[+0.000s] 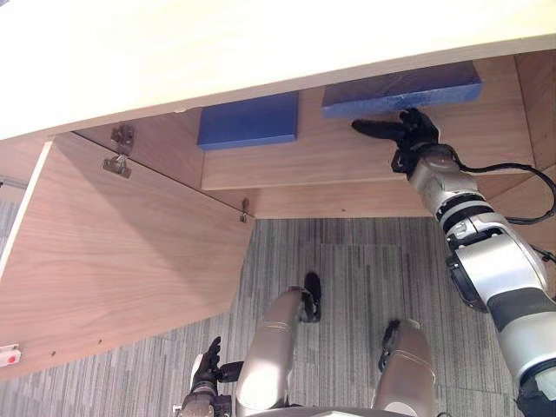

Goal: Walk over to the cabinet, pick up the folder, carry it to the office cabinet, place the folder inside the office cabinet, then close the office cabinet door

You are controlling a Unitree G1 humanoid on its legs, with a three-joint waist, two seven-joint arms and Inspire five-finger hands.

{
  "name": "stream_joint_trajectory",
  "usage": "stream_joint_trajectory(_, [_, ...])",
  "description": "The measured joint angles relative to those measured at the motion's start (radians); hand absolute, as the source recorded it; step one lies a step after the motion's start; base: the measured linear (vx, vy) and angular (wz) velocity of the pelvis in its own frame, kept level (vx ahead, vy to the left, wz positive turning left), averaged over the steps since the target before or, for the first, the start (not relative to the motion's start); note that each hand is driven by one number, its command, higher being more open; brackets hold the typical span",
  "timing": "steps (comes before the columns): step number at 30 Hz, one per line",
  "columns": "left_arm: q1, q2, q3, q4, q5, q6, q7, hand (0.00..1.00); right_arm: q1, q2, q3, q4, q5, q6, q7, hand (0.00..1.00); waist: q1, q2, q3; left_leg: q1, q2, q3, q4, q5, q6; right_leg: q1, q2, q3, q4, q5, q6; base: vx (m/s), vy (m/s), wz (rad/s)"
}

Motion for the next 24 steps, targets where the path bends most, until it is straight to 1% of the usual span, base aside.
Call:
stream_joint_trajectory(1, [0.013, 0.019, -0.015, -0.009, 0.001, 0.002, -0.013, 1.0, 0.037, -0.006, 0.0, 0.001, -0.067, -0.002, 0.031, 1.0, 0.0, -0.016, -0.01, 0.006, 0.0, 0.001, -0.004, 0.0, 0.0, 0.005, 0.0, 0.0, -0.005, 0.001, 0.0, 0.0, 0.0, 0.0])
stream_joint_trajectory(4, [0.016, 0.034, -0.022, -0.009, 0.003, 0.01, -0.038, 1.0, 0.08, -0.02, 0.005, 0.002, -0.158, -0.002, 0.082, 1.0, -0.002, -0.027, -0.018, 0.025, -0.001, 0.002, -0.014, 0.0, 0.0, 0.028, 0.001, -0.002, -0.022, 0.007, 0.001, 0.0, 0.0, 0.0])
stream_joint_trajectory(7, [0.029, 0.04, -0.022, -0.015, 0.003, 0.01, -0.045, 1.0, 0.105, -0.022, 0.003, 0.001, -0.22, -0.002, 0.111, 1.0, -0.001, -0.039, -0.03, 0.03, -0.001, 0.003, -0.018, -0.001, -0.001, 0.034, 0.001, -0.002, -0.032, 0.011, 0.003, -0.01, 0.021, -0.01])
stream_joint_trajectory(8, [0.036, 0.044, -0.022, -0.024, 0.003, 0.011, -0.054, 1.0, 0.11, -0.023, -0.003, 0.001, -0.266, -0.003, 0.126, 1.0, -0.001, -0.045, -0.033, 0.03, -0.001, 0.004, -0.019, -0.001, -0.002, 0.034, 0.001, -0.002, -0.034, 0.012, 0.004, 0.0, 0.0, 0.0])
stream_joint_trajectory(10, [0.04, 0.05, -0.022, -0.03, 0.005, 0.015, -0.066, 1.0, 0.113, -0.023, -0.004, -0.001, -0.437, -0.003, 0.158, 1.0, 0.004, -0.054, -0.037, 0.03, -0.002, 0.005, -0.02, -0.001, -0.001, 0.036, 0.001, -0.002, -0.038, 0.016, 0.005, 0.0, 0.0, 0.0])
stream_joint_trajectory(11, [0.04, 0.05, -0.022, -0.031, 0.006, 0.019, -0.068, 1.0, 0.113, -0.023, -0.002, -0.002, -0.478, -0.003, 0.167, 1.0, 0.005, -0.055, -0.038, 0.031, -0.002, 0.005, -0.02, -0.001, -0.001, 0.036, 0.001, -0.002, -0.039, 0.017, 0.005, 0.0, 0.0, 0.0])
stream_joint_trajectory(12, [0.041, 0.05, -0.022, -0.033, 0.009, 0.023, -0.074, 1.0, 0.113, -0.022, 0.014, -0.009, -0.554, -0.006, 0.18, 1.0, 0.007, -0.059, -0.04, 0.032, -0.002, 0.008, -0.022, -0.001, -0.001, 0.036, 0.001, 0.0, -0.042, 0.018, 0.006, 0.0, 0.0, 0.0])
stream_joint_trajectory(13, [0.044, 0.05, -0.022, -0.036, 0.013, 0.025, -0.076, 1.0, 0.114, -0.023, 0.037, -0.015, -0.594, -0.008, 0.184, 1.0, 0.008, -0.062, -0.041, 0.033, -0.002, 0.009, -0.023, -0.001, -0.001, 0.037, 0.001, 0.0, -0.044, 0.02, 0.006, -0.01, 0.02, -0.05])
stream_joint_trajectory(14, [0.049, 0.051, -0.021, -0.041, 0.02, 0.028, -0.078, 1.0, 0.129, -0.025, 0.093, -0.045, -0.684, -0.016, 0.193, 1.0, 0.008, -0.069, -0.044, 0.037, -0.002, 0.012, -0.028, -0.001, -0.001, 0.037, 0.001, 0.002, -0.05, 0.022, 0.007, 0.01, 0.021, -0.07])
stream_joint_trajectory(15, [0.054, 0.051, -0.021, -0.042, 0.022, 0.029, -0.081, 1.0, 0.152, -0.028, 0.152, -0.09, -0.765, -0.018, 0.198, 1.0, 0.007, -0.078, -0.048, 0.042, -0.002, 0.016, -0.034, -0.001, -0.001, 0.041, 0.001, 0.004, -0.058, 0.025, 0.008, 0.01, 0.019, -0.06])
stream_joint_trajectory(17, [0.058, 0.055, -0.019, -0.042, 0.023, 0.029, -0.083, 1.0, 0.196, -0.039, 0.213, -0.161, -0.878, -0.026, 0.207, 1.0, 0.004, -0.088, -0.051, 0.05, -0.002, 0.017, -0.039, -0.001, -0.001, 0.053, 0.001, 0.002, -0.067, 0.027, 0.009, 0.01, 0.007, -0.02])
stream_joint_trajectory(18, [0.061, 0.061, -0.019, -0.042, 0.026, 0.029, -0.083, 1.0, 0.233, -0.049, 0.252, -0.217, -0.949, -0.038, 0.224, 1.0, 0.004, -0.101, -0.052, 0.06, -0.003, 0.022, -0.047, -0.001, -0.001, 0.06, 0.001, 0.004, -0.074, 0.028, 0.01, 0.03, 0.011, -0.05])
stream_joint_trajectory(19, [0.066, 0.067, -0.019, -0.044, 0.036, 0.029, -0.084, 1.0, 0.272, -0.05, 0.287, -0.256, -0.985, -0.048, 0.25, 1.0, 0.001, -0.113, -0.054, 0.065, -0.003, 0.024, -0.053, -0.001, -0.001, 0.063, 0.001, 0.004, -0.082, 0.03, 0.01, 0.03, 0.009, -0.06])
stream_joint_trajectory(21, [0.072, 0.068, -0.024, -0.045, 0.041, 0.03, -0.087, 1.0, 0.308, -0.055, 0.304, -0.304, -1.022, -0.061, 0.24, 1.0, -0.009, -0.12, -0.053, 0.067, -0.003, 0.027, -0.056, -0.001, -0.001, 0.065, 0.001, 0.005, -0.089, 0.034, 0.012, 0.02, 0.016, -0.06])
stream_joint_trajectory(23, [0.073, 0.069, -0.028, -0.045, 0.041, 0.029, -0.087, 1.0, 0.311, -0.067, 0.318, -0.308, -1.027, -0.077, 0.245, 1.0, -0.007, -0.123, -0.052, 0.078, -0.002, 0.04, -0.067, -0.001, -0.001, 0.066, 0.001, 0.015, -0.097, 0.039, 0.014, 0.01, 0.02, -0.15])
stream_joint_trajectory(24, [0.074, 0.069, -0.028, -0.045, 0.041, 0.029, -0.086, 1.0, 0.309, -0.069, 0.348, -0.306, -1.062, -0.082, 0.246, 1.0, -0.005, -0.128, -0.048, 0.092, -0.001, 0.052, -0.076, -0.001, -0.001, 0.069, 0.001, 0.025, -0.101, 0.041, 0.016, 0.02, 0.005, -0.19])
